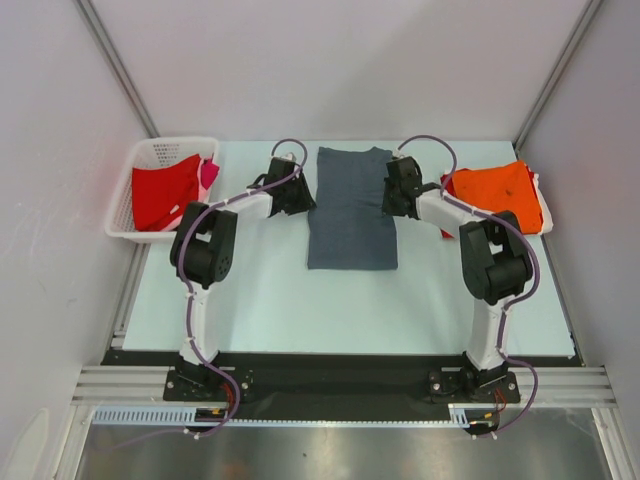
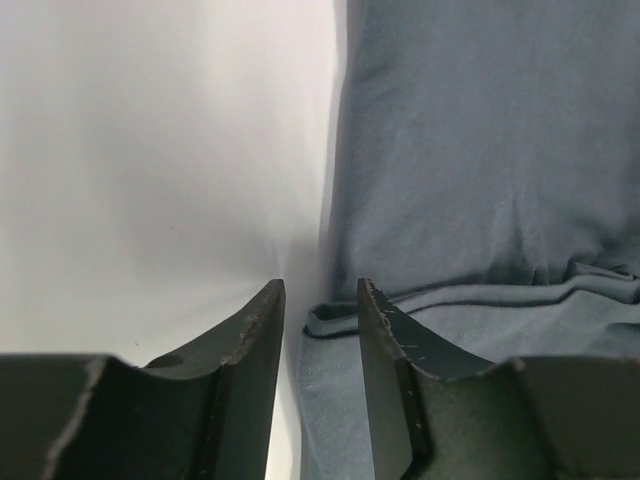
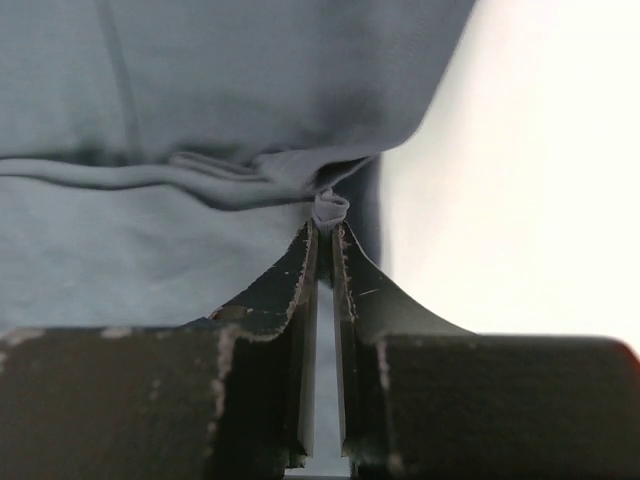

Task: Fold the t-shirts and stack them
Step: Fold the tshirt

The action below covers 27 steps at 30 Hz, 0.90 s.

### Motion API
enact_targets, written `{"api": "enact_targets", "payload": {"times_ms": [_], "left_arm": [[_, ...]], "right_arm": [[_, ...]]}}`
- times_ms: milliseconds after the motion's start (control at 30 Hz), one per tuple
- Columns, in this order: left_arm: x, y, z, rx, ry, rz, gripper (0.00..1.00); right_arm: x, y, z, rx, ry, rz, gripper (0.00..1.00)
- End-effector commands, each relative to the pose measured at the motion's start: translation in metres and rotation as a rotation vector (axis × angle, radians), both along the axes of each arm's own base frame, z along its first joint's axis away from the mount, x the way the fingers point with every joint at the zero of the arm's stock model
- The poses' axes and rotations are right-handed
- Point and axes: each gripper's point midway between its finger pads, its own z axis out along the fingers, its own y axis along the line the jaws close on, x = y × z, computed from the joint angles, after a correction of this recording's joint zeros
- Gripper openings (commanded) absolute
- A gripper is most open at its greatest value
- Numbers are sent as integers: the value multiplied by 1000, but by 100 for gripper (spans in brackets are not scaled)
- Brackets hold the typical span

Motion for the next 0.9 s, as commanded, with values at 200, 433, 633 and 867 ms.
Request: {"api": "enact_targets", "payload": {"times_ms": [200, 433, 633, 867], "left_arm": [[-2, -14, 17, -27, -49, -45, 43], [-4, -13, 19, -27, -49, -44, 40], [-3, -14, 22, -31, -54, -47, 39], [-1, -13, 24, -29, -59, -43, 38]], "right_arm": [[8, 2, 40, 10, -109, 2, 10], [3, 11, 47, 45, -149, 68, 0], [-3, 29, 71, 103, -243, 170, 0], [-1, 29, 72, 91, -253, 177, 1]]}}
